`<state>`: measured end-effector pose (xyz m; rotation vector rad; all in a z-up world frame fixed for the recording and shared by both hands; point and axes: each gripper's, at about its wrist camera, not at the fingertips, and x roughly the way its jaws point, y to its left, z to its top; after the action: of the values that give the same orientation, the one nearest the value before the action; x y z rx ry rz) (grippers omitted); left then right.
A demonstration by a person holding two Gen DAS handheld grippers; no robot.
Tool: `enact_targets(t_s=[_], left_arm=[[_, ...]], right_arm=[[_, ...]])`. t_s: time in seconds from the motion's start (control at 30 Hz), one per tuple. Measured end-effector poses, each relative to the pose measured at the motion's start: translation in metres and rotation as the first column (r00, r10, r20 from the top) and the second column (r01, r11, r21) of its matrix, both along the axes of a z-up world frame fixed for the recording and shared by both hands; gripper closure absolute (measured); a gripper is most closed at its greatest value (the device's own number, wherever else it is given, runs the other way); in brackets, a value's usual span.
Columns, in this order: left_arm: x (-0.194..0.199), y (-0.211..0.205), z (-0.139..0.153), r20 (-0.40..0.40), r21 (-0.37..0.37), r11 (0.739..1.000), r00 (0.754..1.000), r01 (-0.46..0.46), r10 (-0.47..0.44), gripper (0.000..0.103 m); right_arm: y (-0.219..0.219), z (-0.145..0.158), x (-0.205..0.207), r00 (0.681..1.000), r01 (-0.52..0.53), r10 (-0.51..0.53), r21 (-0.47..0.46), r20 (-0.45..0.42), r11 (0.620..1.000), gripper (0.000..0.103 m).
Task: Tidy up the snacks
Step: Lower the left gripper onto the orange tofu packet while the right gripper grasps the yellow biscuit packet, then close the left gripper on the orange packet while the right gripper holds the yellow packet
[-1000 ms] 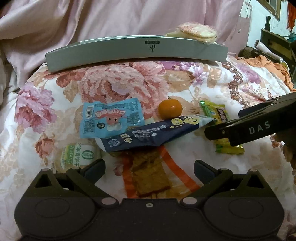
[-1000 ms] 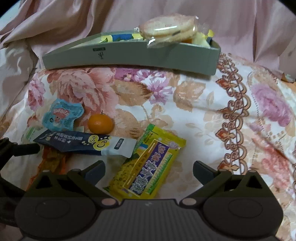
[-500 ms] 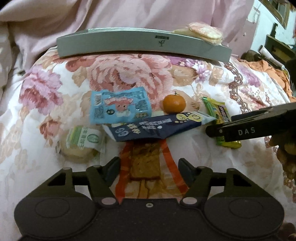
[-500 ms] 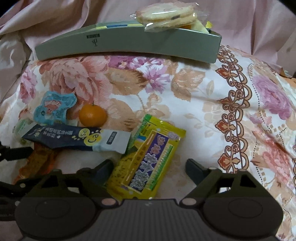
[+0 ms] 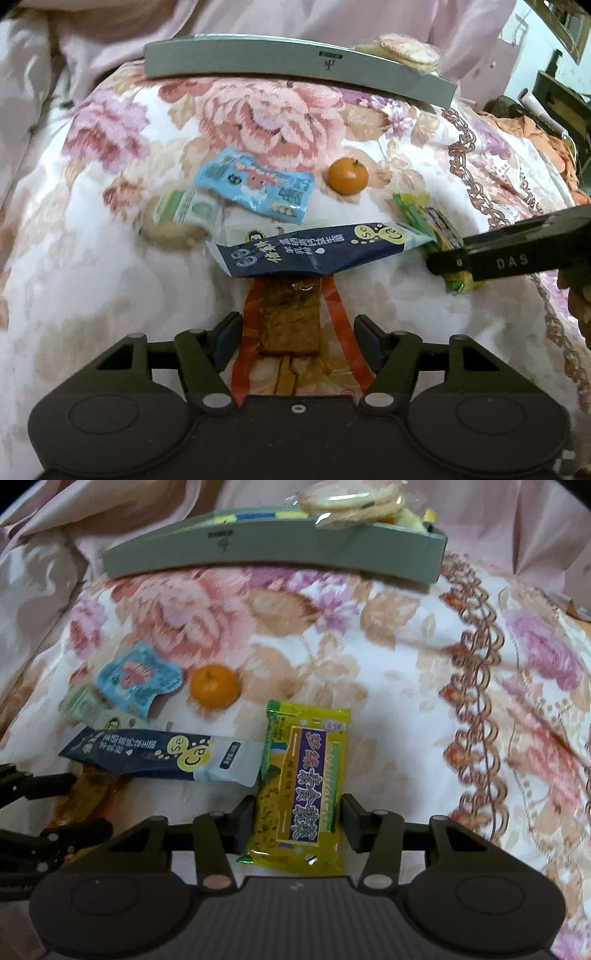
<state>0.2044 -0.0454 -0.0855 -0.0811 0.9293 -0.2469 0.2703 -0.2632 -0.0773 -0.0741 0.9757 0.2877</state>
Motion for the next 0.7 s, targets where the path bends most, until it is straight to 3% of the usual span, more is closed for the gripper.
enact_targets(t_s=[0.2,0.4,0.6,0.7], left_arm=[[-0.014,0.005,0.001,-0.013,-0.021,0.999,1.000,-0.027,0.026,0.033],[-0.011,-0.001,0.000,-0.010,0.001,1.000,1.000,0.001,-0.001,0.024],[-0.006,-0.007,-0.004,-0.008,0.018,0.999,0.999,0.040,-0.040,0.015],[-0.003,-0.007,-0.005,-0.005,0.020,0.999,0.999,0.042,-0.042,0.016]], right_arm=[[0.009,0.002,-0.026,0.996,-0.080,0.080,-0.012,-0.041,0.997,0.050],[0.036,0.001,-0.047,0.988,-0.155,0.157,-0.097,0.008,0.983,0.049],[0.035,-0.001,-0.042,0.989,-0.139,0.143,-0.101,0.037,0.985,0.035],[0.032,-0.004,-0.036,0.991,-0.122,0.125,-0.081,0.041,0.989,0.031]])
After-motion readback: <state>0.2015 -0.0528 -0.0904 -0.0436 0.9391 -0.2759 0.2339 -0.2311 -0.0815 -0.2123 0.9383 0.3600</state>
